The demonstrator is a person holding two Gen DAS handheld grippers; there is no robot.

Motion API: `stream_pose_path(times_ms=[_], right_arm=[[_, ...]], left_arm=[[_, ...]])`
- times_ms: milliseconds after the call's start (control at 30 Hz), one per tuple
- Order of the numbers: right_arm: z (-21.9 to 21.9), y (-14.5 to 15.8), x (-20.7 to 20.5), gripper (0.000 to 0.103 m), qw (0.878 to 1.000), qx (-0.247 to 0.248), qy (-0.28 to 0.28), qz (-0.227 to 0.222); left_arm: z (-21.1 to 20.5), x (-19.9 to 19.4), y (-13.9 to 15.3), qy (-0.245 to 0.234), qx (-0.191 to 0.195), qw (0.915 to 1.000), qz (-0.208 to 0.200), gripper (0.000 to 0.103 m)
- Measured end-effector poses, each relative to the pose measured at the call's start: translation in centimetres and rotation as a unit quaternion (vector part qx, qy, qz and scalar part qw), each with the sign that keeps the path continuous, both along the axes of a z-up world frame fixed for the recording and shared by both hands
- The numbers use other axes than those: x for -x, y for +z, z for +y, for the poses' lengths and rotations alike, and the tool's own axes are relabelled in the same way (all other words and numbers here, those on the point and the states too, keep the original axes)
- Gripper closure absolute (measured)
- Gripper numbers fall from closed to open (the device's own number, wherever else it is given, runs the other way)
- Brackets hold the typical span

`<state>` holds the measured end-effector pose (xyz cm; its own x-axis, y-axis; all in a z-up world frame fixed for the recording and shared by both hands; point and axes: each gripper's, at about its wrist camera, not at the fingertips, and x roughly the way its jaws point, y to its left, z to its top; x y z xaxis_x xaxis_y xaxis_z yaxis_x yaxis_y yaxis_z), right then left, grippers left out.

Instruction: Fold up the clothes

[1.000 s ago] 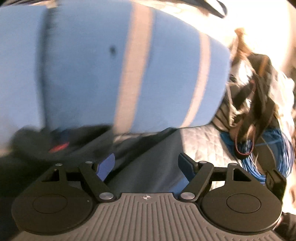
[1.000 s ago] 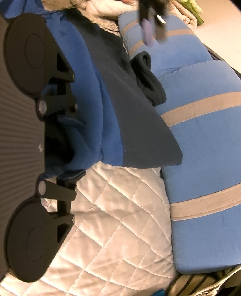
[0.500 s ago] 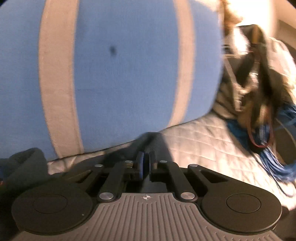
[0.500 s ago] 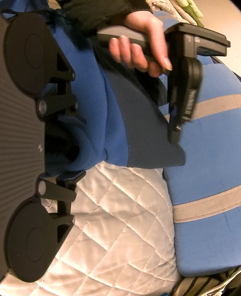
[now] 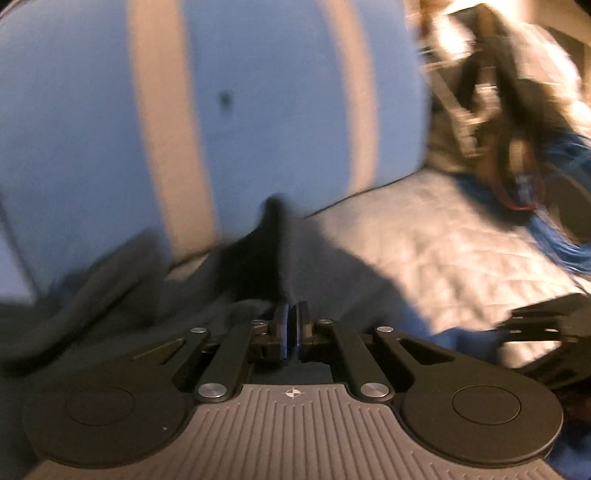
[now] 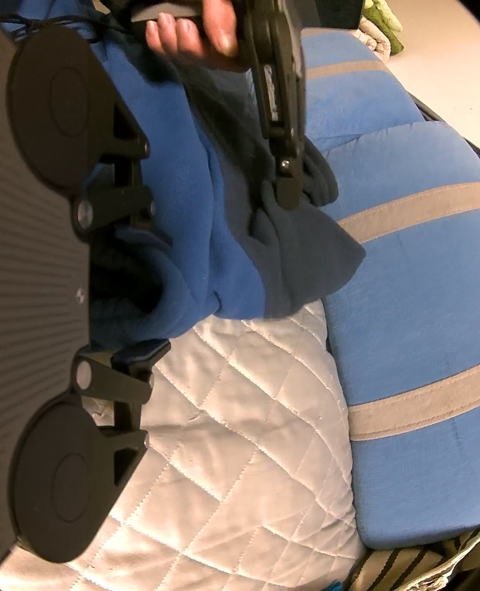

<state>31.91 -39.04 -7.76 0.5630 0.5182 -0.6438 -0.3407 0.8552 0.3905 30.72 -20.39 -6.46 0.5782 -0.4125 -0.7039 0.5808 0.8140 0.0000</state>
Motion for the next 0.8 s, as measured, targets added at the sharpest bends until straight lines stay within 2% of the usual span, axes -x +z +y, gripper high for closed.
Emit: stream_pose_path(times_ms=[100,200,300,400,467,500,533,567,633,733,767,800], right_arm=[[0.0,0.0,-0.1,0.046,1.000,-0.001,0.000,0.002],[0.0,-0.1,-0.2,0.046,1.000,0.000,0.000,0.002],[0.1,0.0,0.0,0.049,1.000,0.003,0.000,-0.001],[0.1,0.0,0.2,0.050,1.000,0.001,-0.001,-0.003],[-0.2,0.0,0.3,0.050,1.000,-0.006,-0.001,-0.002],[-0.2,-0.1,0.3,0.050,1.000,-0.009,-0.001,-0.001],[-0.4,-0.1,0.4,0.050,1.000,-0.013,-0.001,0.001],[-0.5,-0.2,0.4,0.049,1.000,-0.017,-0.002,0.002],[-0.8,0.1,0.6,0.044,1.000,-0.027,-0.004,0.002],[-1.8,0.4,0.9,0.045,0.998,-0.066,-0.012,0.005],[-2.1,0.4,1.0,0.046,0.997,-0.077,-0.016,0.004],[-2.4,0.5,1.1,0.047,0.996,-0.085,-0.019,0.003]], left_arm=[[0.4,-0.3,-0.1,-0.003,-0.004,0.9998,0.021,0.098],[0.5,-0.8,0.5,0.013,0.010,0.9998,0.009,0.098],[0.6,-2.5,0.7,0.045,0.052,0.9972,0.030,0.098],[0.8,-4.2,0.8,0.077,0.093,0.9915,0.050,0.091],[0.9,-5.4,1.0,0.098,0.120,0.9859,0.064,0.079],[1.2,-5.8,1.0,0.110,0.154,0.9791,0.074,0.070],[1.4,-6.3,1.1,0.111,0.188,0.9726,0.079,0.067],[1.1,-6.7,1.1,0.105,0.202,0.9703,0.083,0.066],[-0.2,-7.5,1.0,0.095,0.184,0.9744,0.087,0.064],[-2.3,-7.8,0.5,0.082,0.142,0.9834,0.079,0.065],[-2.6,-7.8,0.4,0.082,0.134,0.9850,0.072,0.068],[-2.9,-7.7,0.2,0.082,0.126,0.9865,0.065,0.076]])
